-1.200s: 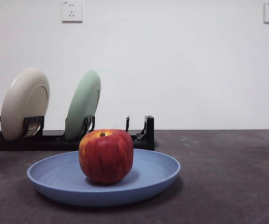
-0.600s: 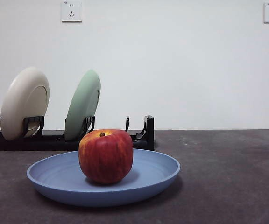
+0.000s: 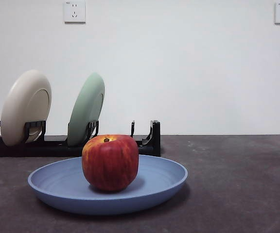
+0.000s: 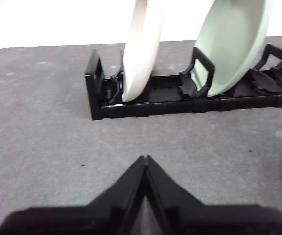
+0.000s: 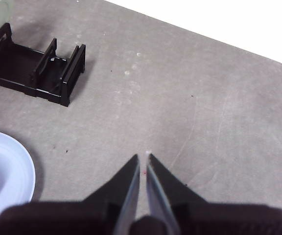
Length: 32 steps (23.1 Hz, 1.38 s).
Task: Take the blue plate from the plate rack,put the plate on the table,take the apple from the table,put the apple in the plate
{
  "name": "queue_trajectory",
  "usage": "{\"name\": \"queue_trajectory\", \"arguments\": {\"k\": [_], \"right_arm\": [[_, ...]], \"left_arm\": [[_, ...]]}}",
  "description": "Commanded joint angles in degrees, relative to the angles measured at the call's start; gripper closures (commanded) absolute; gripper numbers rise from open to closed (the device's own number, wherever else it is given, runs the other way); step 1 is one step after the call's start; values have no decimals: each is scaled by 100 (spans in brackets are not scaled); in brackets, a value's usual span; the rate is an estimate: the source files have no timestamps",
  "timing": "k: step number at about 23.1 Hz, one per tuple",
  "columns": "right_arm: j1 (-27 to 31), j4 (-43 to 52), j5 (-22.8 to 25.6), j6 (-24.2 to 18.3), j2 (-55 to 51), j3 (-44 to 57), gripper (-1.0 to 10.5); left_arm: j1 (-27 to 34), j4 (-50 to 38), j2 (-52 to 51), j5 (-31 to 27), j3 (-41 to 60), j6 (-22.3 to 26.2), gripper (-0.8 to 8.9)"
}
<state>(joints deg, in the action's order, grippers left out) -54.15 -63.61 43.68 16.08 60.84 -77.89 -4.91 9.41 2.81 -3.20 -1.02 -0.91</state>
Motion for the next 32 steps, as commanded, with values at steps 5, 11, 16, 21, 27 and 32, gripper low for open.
{"name": "queue_trajectory", "arguments": {"k": [5,11,16,21,27,32], "right_arm": [[-15,11,24,68,4,2,915],[-15,15,28,-164,2,7,915],[1154,1069,-409,-584,-732,870,915],[3180,5724,-3694,-1285,-2579,4218,915],[4553,6465,-4172,-1268,-4260,6137,915],[5278,6120,-4175,-1375,-5080,6784,915]], "left_arm": [[17,-9,66,44,57,-63,817],[17,-9,94,44,57,-63,817],[17,-9,94,46,57,-63,817],[17,-7,96,46,57,-63,817],[17,-7,96,46,57,-63,817],[17,-7,96,46,57,-63,817]]}}
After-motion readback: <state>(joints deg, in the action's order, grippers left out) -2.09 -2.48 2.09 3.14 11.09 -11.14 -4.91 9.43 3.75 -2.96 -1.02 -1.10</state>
